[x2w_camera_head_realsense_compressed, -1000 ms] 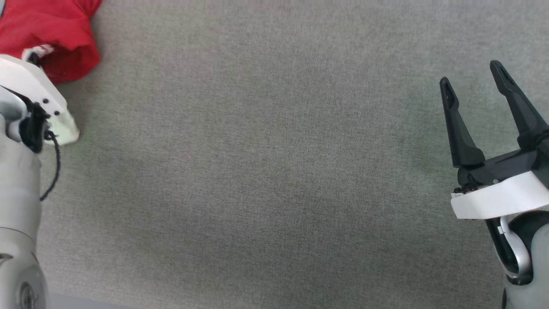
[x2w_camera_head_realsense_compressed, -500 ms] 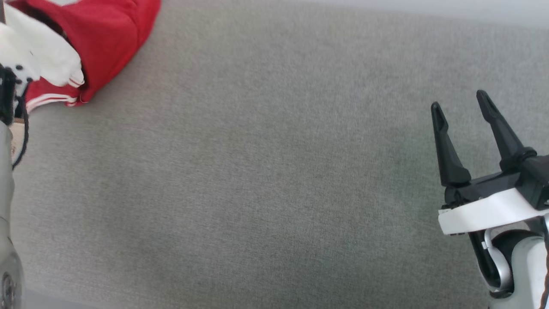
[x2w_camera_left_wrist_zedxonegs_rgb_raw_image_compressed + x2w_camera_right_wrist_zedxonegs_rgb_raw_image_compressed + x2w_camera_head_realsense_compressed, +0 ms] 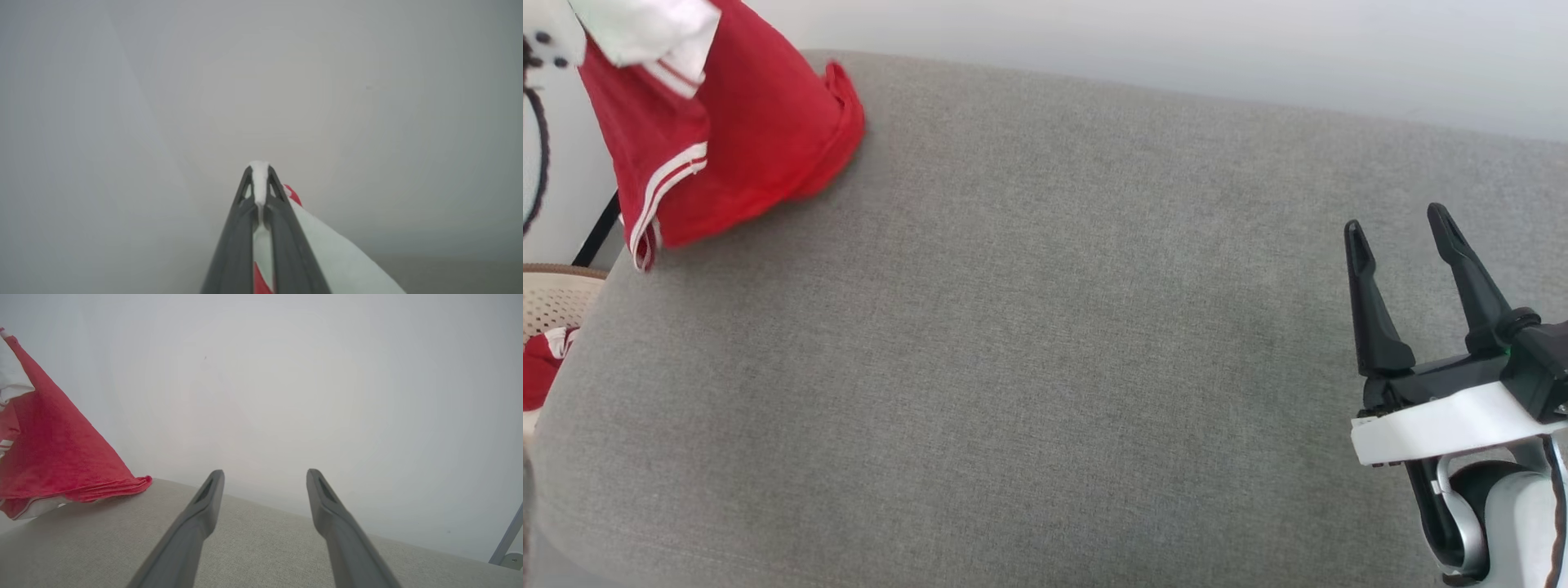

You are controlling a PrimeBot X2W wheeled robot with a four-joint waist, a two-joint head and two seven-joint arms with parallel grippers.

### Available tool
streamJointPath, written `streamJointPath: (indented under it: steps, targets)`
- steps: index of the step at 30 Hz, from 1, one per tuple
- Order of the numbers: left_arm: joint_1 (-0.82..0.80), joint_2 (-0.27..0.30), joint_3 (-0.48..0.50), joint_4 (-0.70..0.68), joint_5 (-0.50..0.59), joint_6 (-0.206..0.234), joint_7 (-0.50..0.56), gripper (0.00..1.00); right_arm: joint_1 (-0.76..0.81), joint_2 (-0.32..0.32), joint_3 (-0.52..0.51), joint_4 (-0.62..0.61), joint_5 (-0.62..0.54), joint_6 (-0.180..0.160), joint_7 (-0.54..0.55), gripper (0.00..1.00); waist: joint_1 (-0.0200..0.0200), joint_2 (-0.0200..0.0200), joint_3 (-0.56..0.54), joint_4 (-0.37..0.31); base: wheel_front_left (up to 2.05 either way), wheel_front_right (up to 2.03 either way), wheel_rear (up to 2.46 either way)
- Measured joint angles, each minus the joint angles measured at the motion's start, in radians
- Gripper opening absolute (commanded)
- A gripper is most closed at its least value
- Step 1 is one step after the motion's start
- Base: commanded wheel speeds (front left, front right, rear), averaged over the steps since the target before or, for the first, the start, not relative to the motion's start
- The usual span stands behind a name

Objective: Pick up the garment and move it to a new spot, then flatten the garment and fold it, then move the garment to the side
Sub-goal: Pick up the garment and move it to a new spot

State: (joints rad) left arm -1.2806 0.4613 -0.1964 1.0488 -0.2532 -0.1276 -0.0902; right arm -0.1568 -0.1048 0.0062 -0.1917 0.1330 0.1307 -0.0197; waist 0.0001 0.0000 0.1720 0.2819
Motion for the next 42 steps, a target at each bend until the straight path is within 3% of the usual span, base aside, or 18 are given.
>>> streamJointPath:
  steps: [12, 24, 35, 42]
  targets:
    - [0.001, 0.056, -0.168, -0.289, -0.122, 0.0, 0.103, 0.0, 0.003, 0.02, -0.042, -0.009, -0.001, 0.0, -0.025, 1.0, 0.0, 0.0, -0.032, -0.034, 0.0, 0.0, 0.0]
    - [0.06, 0.097, -0.249, -0.643, -0.234, 0.0, 0.274, 0.0, 0.005, 0.035, -0.103, -0.027, -0.004, 0.0, -0.04, 1.0, 0.0, 0.0, -0.04, -0.143, 0.0, 0.0, 0.0]
    - [0.186, 0.081, -0.332, -0.917, -0.36, 0.001, 0.57, 0.0, 0.014, 0.046, -0.127, -0.023, 0.002, 0.0, -0.058, 1.0, 0.0, 0.0, -0.029, -0.283, 0.0, 0.0, 0.0]
    - [0.303, 0.103, -0.384, -0.996, -0.426, 0.024, 0.725, 0.0, 0.019, 0.051, -0.113, 0.01, 0.023, 0.0, -0.082, 1.0, -0.0001, 0.0, -0.001, -0.365, 0.0, 0.0, 0.0]
